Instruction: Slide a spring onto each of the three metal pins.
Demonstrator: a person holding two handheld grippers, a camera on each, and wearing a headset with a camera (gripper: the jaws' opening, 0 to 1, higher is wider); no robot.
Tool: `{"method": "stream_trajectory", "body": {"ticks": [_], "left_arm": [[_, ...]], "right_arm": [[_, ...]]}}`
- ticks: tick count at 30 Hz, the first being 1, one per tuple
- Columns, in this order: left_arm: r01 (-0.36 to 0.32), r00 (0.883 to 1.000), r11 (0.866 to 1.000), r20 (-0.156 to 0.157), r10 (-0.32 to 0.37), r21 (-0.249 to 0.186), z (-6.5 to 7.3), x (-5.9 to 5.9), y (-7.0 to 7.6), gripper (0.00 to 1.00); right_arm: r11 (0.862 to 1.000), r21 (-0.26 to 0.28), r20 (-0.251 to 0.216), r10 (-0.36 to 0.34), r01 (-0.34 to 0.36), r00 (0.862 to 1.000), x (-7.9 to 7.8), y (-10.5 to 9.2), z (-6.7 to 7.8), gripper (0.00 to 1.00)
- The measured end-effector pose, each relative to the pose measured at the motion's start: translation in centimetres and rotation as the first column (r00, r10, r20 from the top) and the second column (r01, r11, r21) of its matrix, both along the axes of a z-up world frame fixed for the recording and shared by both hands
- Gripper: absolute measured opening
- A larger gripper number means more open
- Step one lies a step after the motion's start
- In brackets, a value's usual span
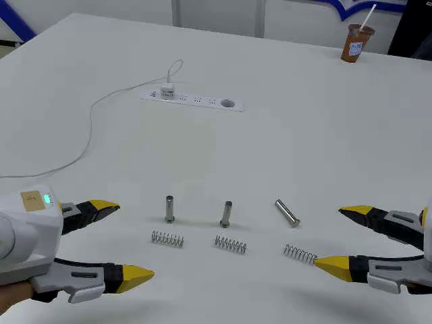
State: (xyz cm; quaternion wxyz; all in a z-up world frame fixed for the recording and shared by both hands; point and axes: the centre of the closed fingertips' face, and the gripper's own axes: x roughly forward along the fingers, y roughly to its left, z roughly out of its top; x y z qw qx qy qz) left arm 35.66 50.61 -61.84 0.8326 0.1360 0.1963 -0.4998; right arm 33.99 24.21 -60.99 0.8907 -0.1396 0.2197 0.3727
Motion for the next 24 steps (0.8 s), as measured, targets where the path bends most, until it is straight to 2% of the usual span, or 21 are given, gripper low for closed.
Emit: {"method": "stream_trajectory", "body": {"ticks": [24], "left_arm": [[-0.005,1.0,1.0,-0.001,0.005,0.001,0.08,-0.02,-0.26,0.75]], "right_arm": [[1.0,-0.008,-0.023,-0.024,0.024,0.999,0.38,-0.9,-0.79,0.63]]}}
